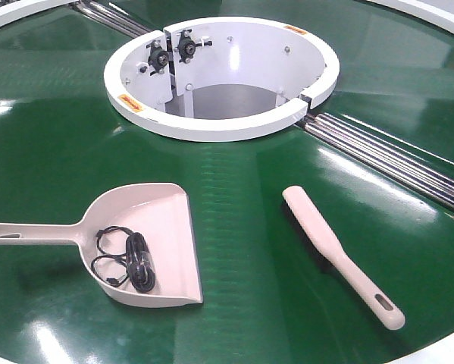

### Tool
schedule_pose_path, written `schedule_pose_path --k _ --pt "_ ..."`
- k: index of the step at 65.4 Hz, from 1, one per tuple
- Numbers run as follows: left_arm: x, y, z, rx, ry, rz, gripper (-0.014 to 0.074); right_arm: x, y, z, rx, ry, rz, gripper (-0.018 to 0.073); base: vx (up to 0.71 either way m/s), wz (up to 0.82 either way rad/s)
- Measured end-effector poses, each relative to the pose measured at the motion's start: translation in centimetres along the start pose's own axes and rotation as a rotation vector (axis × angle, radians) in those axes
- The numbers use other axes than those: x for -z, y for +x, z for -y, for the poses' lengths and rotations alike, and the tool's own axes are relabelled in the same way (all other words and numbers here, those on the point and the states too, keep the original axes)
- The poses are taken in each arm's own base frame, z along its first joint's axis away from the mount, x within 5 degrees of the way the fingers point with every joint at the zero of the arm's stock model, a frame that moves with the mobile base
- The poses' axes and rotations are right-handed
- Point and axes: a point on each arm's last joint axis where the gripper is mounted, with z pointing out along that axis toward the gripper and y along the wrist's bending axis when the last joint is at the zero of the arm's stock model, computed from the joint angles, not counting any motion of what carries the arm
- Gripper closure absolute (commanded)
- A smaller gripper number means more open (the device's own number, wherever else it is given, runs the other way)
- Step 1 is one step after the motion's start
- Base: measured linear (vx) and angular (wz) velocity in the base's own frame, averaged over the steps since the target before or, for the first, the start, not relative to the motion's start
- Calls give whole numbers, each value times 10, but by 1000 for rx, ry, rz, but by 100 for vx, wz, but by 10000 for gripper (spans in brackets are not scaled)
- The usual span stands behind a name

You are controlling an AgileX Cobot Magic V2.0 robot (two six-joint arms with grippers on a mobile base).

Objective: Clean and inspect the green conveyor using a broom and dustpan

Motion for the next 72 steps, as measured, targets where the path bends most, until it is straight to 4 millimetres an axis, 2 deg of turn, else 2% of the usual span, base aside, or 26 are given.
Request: schedule_pose_path --k 22,28,41,52,58,72 --pt "0 0 0 1 0 0 603 0 0 0 0 0 0 568 0 0" --pt "0 0 0 2 0 0 603 0 1 2 -1 45 -5 568 0 0" --pt "0 0 0 2 0 -4 603 -6 33 14 -26 260 -31 568 0 0" --pt "0 0 0 2 -1 -4 603 -7 60 13 -19 244 16 568 0 0" --pt "0 0 0 2 -1 -5 603 -9 64 12 -28 232 22 568 0 0" --pt "0 0 0 2 -1 -5 603 -8 58 12 -29 228 85 568 0 0"
